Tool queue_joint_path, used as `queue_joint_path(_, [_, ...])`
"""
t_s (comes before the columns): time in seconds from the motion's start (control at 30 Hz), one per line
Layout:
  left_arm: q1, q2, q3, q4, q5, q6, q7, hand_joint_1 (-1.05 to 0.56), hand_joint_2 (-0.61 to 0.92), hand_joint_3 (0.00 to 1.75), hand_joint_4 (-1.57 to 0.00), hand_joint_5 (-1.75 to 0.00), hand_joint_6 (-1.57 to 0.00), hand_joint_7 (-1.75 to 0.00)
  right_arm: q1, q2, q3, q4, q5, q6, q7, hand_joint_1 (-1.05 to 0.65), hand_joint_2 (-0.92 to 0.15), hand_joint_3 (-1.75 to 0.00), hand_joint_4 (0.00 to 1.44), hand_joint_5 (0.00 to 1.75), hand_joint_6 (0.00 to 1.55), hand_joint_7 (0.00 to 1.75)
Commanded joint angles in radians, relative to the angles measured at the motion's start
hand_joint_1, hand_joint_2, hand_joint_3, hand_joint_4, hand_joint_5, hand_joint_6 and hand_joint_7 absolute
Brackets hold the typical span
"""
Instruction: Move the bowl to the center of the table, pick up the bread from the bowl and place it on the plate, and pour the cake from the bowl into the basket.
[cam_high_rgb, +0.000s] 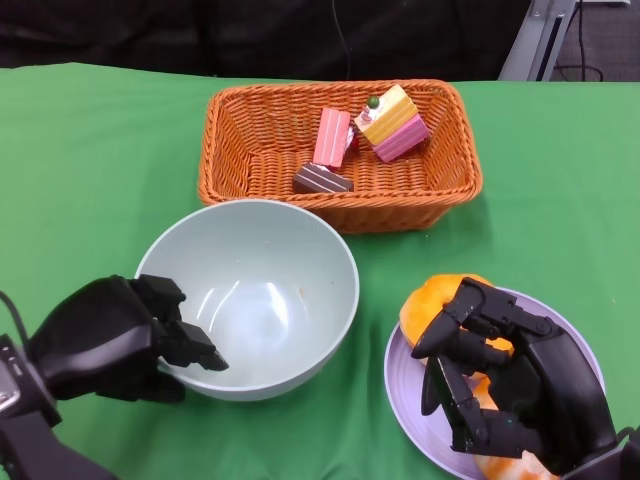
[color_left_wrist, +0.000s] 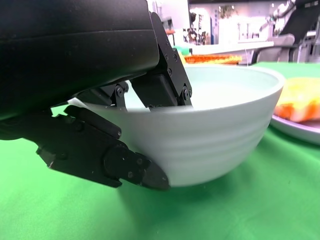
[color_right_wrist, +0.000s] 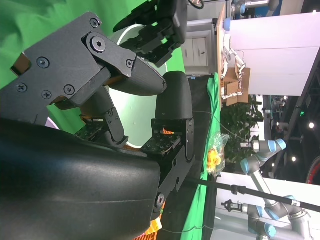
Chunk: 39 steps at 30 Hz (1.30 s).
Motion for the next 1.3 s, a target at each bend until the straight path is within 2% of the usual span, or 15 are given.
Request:
queue_joint_path(0.03, [0.03,0.026,0.032,-0.015,-0.026,-0.032,0.006,-0.77,0.92,0.05,-0.91,-0.25,-0.94,0.0,0.002,-0.006,-0.004,-0.006,0.009,0.002,0.001,-0.25,-0.51,-1.17,0.74,1.75,0.65,1.55])
queue_joint_path(0.13, [0.04,0.03,0.069,-0.004,-0.091,-0.104,-0.066,-1.0,0.92,0.33,-0.73,-0.09,-0.73,0.0,0.0,-0.011,-0.004,-0.002,0.007,-0.006,0.007,-0.25,-0.5,-1.17,0.73,1.75,0.66,1.56])
queue_joint_path(0.23, [0.04,0.034,0.096,0.006,-0.143,-0.153,-0.165,-1.04,0.92,0.42,-0.65,-0.03,-0.63,0.0,0.001,-0.008,-0.004,-0.001,0.005,-0.008,0.007,-0.25,-0.5,-1.17,0.73,1.75,0.66,1.56])
queue_joint_path(0.4, [0.052,0.039,0.154,0.021,-0.281,-0.237,-0.416,-1.05,0.92,0.54,-0.32,0.0,-0.35,0.0,0.001,-0.004,-0.003,-0.001,-0.001,-0.01,0.002,-0.26,-0.49,-1.18,0.75,1.75,0.67,1.56])
queue_joint_path(0.53, [0.047,0.038,0.184,0.061,-0.444,-0.336,-0.679,-1.05,0.92,0.56,-0.11,0.0,-0.18,0.0,0.0,-0.006,-0.005,0.002,0.001,-0.014,0.006,-0.26,-0.49,-1.18,0.75,1.75,0.67,1.55])
queue_joint_path(0.6, [0.087,0.029,0.191,0.047,-0.735,-0.309,-0.977,-1.05,0.92,0.5,-0.04,0.0,-0.14,0.0,0.001,-0.007,-0.007,0.002,0.003,-0.012,0.006,-0.26,-0.49,-1.18,0.75,1.75,0.67,1.55])
queue_joint_path(0.63, [0.133,0.032,0.195,-0.037,-0.939,-0.226,-1.153,-1.05,0.92,0.48,-0.02,0.0,-0.13,0.0,0.001,-0.007,-0.007,0.003,0.003,-0.013,0.006,-0.26,-0.49,-1.18,0.75,1.75,0.66,1.55])
queue_joint_path(0.7, [0.21,0.031,0.222,-0.195,-1.219,-0.07,-1.377,-1.05,0.92,0.43,-0.08,-0.04,-0.16,-0.02,0.001,-0.006,-0.009,0.004,0.005,-0.013,0.007,-0.26,-0.5,-1.17,0.75,1.75,0.66,1.54])
queue_joint_path(0.77, [0.271,0.006,0.268,-0.303,-1.384,0.035,-1.465,-1.04,0.92,0.37,-0.23,-0.08,-0.24,-0.03,0.001,-0.004,-0.008,0.004,0.007,-0.013,0.008,-0.26,-0.5,-1.16,0.75,1.75,0.66,1.54])
queue_joint_path(0.83, [0.317,-0.02,0.31,-0.378,-1.486,0.106,-1.501,-0.99,0.92,0.32,-0.32,-0.09,-0.31,-0.04,0.001,-0.003,-0.007,0.002,0.005,-0.012,0.006,-0.26,-0.5,-1.15,0.75,1.75,0.66,1.55])
queue_joint_path(0.97, [0.392,-0.085,0.398,-0.503,-1.607,0.21,-1.511,-0.65,0.92,0.22,-0.64,-0.19,-0.56,-0.08,-0.001,-0.003,-0.005,0.0,0.0,-0.005,0.002,-0.26,-0.51,-1.15,0.75,1.75,0.67,1.54])
queue_joint_path(1.07, [0.439,-0.111,0.465,-0.611,-1.663,0.384,-1.531,-0.5,0.92,0.18,-0.84,-0.3,-0.7,-0.12,-0.004,-0.002,-0.003,0.007,-0.009,-0.017,0.001,-0.25,-0.5,-1.16,0.74,1.75,0.67,1.54])
queue_joint_path(1.17, [0.482,-0.142,0.53,-0.714,-1.674,0.551,-1.537,-0.31,0.92,0.18,-0.73,-1.0,-0.93,-0.15,-0.003,0.002,-0.001,0.009,0.005,-0.011,0.006,-0.25,-0.5,-1.17,0.76,1.75,0.67,1.54])
queue_joint_path(1.2, [0.493,-0.155,0.55,-0.736,-1.664,0.584,-1.538,-0.27,0.92,0.19,-0.72,-1.14,-0.98,-0.18,-0.003,0.002,-0.002,0.011,0.008,-0.013,0.008,-0.25,-0.5,-1.16,0.76,1.75,0.67,1.54])
queue_joint_path(1.3, [0.519,-0.194,0.596,-0.79,-1.634,0.655,-1.542,-0.22,0.92,0.22,-0.69,-1.29,-1.02,-0.29,-0.002,-0.003,-0.003,0.011,0.004,-0.015,0.011,-0.25,-0.5,-1.16,0.76,1.75,0.67,1.53])
